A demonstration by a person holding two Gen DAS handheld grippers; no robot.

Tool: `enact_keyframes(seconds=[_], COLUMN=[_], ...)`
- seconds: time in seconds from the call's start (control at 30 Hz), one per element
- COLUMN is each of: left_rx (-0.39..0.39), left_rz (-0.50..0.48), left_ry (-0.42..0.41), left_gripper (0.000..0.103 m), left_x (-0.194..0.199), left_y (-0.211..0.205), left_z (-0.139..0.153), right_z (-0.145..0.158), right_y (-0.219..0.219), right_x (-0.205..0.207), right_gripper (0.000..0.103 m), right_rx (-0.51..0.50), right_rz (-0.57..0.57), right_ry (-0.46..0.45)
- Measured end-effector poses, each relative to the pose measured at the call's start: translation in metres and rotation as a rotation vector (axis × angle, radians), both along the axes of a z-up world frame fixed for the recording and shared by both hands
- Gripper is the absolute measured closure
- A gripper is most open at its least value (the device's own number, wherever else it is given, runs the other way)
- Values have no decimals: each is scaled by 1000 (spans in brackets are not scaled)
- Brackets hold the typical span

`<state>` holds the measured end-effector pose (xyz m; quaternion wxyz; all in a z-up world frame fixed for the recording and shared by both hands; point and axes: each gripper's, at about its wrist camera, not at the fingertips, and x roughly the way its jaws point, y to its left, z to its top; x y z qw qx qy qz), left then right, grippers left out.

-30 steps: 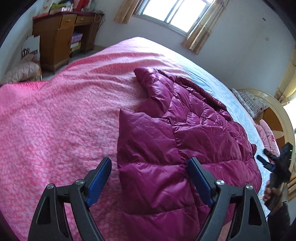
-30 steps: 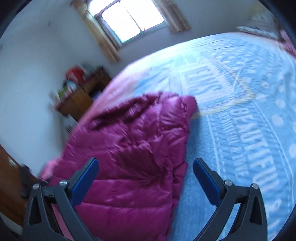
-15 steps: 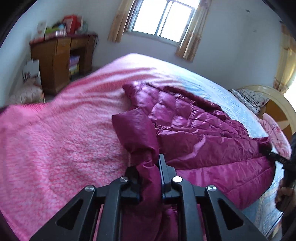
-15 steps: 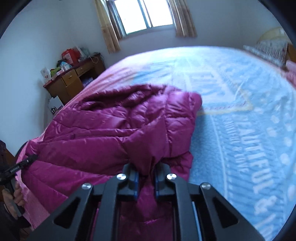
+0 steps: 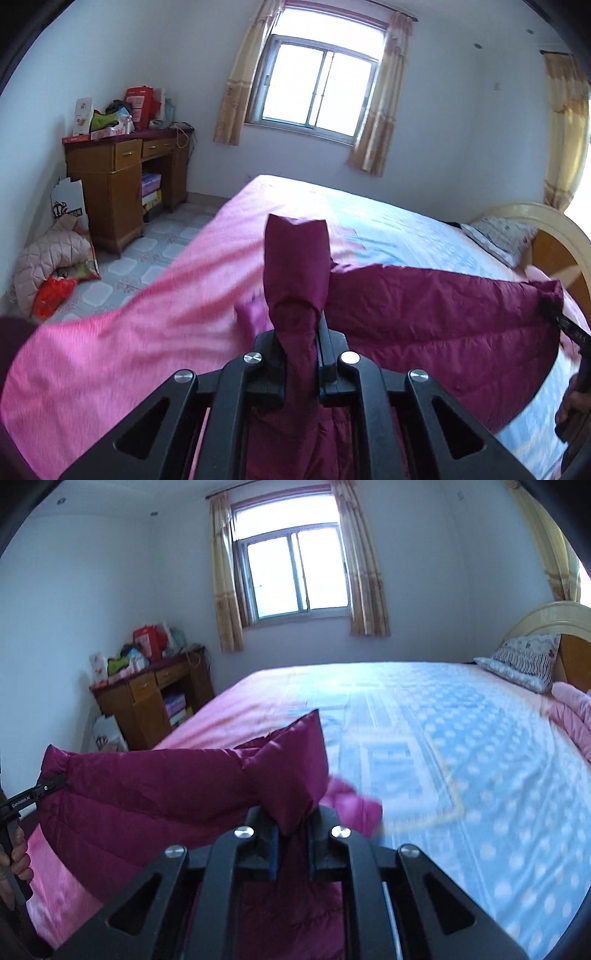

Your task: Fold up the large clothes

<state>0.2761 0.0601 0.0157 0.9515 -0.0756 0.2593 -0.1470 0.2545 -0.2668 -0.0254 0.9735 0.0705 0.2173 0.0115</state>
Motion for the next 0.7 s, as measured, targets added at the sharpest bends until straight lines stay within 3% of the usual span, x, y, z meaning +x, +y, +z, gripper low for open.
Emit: enact_keyframes(seconds=[0.13, 0.23, 0.47, 0.6, 0.7], left_rx=[56, 109, 252, 247, 267], left_rz=[55, 87, 180, 218, 238], left_ry=[-9, -5, 111, 233, 263], left_gripper=[92, 92, 92, 89, 87], left_x=[71, 112, 184, 198, 201], left_y=[-32, -56, -92, -88, -91], left_z=[8, -10, -96, -145, -152], right_z=[12, -5, -84, -123, -132], right_y=[-13, -14, -19, -24, -24], right_x=[67, 113, 193, 210, 212], right_gripper=[89, 90, 91, 90, 87], right_rx=[-52, -97, -179, -210, -188], right_rz=[-81, -154, -253, -243, -244], right_ry=[-2, 22, 149, 211, 244])
